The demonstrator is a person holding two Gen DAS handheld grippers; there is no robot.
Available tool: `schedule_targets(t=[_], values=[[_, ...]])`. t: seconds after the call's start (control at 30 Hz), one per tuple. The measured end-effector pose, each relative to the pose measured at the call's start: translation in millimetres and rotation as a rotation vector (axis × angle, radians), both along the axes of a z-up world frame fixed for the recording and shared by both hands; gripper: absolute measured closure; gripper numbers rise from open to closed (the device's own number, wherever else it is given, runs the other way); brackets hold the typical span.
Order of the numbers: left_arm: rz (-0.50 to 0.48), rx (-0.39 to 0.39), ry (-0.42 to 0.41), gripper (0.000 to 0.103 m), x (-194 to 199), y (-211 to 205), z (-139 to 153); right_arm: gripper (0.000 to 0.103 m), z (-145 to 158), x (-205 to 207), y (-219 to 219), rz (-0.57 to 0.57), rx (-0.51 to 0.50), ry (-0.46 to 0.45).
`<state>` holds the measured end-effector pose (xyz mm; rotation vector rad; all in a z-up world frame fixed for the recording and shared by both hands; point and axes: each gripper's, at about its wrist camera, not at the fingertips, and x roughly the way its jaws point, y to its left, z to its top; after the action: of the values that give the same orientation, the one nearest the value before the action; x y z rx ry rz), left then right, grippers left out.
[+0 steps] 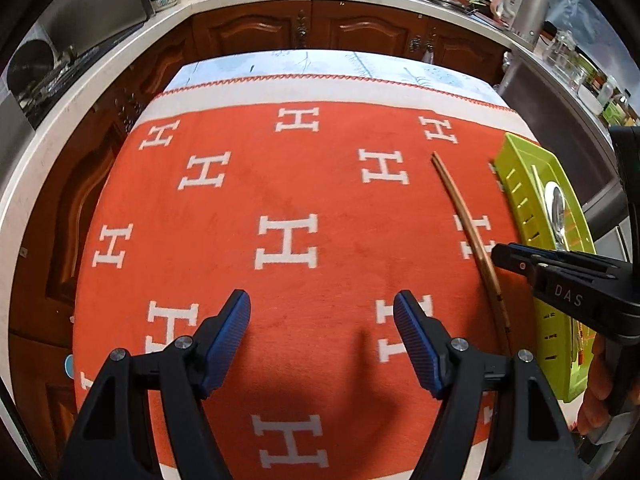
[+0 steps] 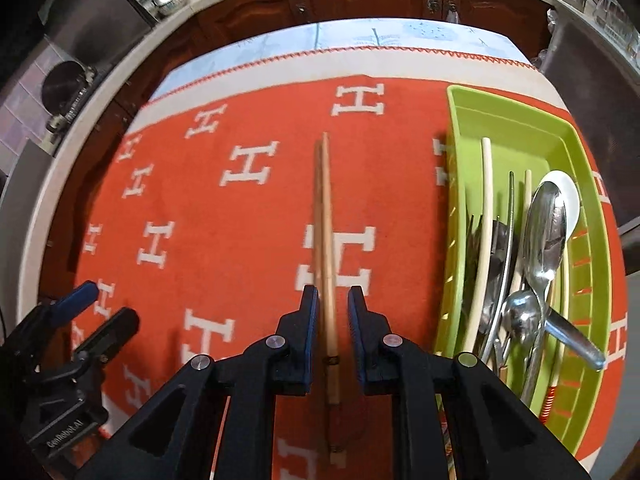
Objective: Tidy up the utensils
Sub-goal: 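Move both open tools back over the last wooden chopsticks, then grasp a wooden chopstick with the right tool while the left tool grasps the other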
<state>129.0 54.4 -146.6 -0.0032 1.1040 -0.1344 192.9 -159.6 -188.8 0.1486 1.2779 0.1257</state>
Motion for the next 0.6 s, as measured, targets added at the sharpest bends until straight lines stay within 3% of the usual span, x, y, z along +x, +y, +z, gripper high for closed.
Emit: schedule_targets(t=[0.2, 0.6], values=[[0.001, -0.017, 0.006, 0.031, 1.4, 2.8, -5.5, 0.089, -8.9, 7.8, 8.6, 0.035, -0.076, 0.017], [0.003, -0.034, 0.011, 0.031, 4.1, 8.3, -8.9, 0.089, -16.6, 8.5, 39.4, 0.126, -0.125, 0.028]])
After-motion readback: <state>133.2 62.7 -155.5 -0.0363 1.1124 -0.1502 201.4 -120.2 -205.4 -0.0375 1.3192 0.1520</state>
